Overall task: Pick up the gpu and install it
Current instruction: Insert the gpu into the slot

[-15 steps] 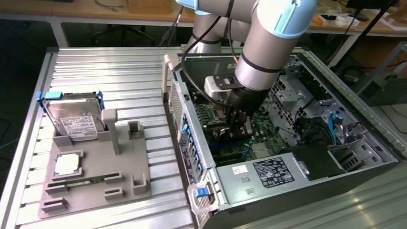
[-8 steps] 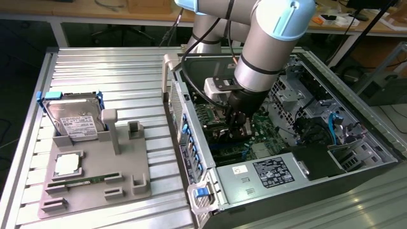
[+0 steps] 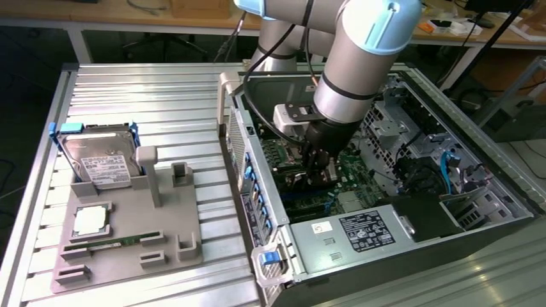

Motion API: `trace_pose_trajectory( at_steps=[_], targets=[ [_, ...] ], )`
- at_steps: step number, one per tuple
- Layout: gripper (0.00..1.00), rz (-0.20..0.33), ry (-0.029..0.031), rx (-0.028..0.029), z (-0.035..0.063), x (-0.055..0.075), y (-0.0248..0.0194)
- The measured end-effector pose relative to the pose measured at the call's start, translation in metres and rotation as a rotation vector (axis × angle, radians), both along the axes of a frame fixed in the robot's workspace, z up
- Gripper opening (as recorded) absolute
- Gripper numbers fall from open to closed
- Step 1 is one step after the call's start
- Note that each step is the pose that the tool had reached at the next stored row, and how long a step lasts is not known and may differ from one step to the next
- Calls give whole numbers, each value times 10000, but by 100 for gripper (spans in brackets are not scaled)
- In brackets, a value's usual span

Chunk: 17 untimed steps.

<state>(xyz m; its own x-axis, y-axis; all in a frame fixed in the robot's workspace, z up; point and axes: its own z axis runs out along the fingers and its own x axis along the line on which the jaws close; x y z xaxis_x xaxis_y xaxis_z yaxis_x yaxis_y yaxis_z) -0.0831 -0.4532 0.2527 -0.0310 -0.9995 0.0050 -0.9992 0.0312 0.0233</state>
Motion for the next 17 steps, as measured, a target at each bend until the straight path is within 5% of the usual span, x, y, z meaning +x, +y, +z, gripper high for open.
trace_pose_trajectory(
  at_steps=[17],
  targets=[
    [27, -1, 4, 4, -56, 0, 0]
  ],
)
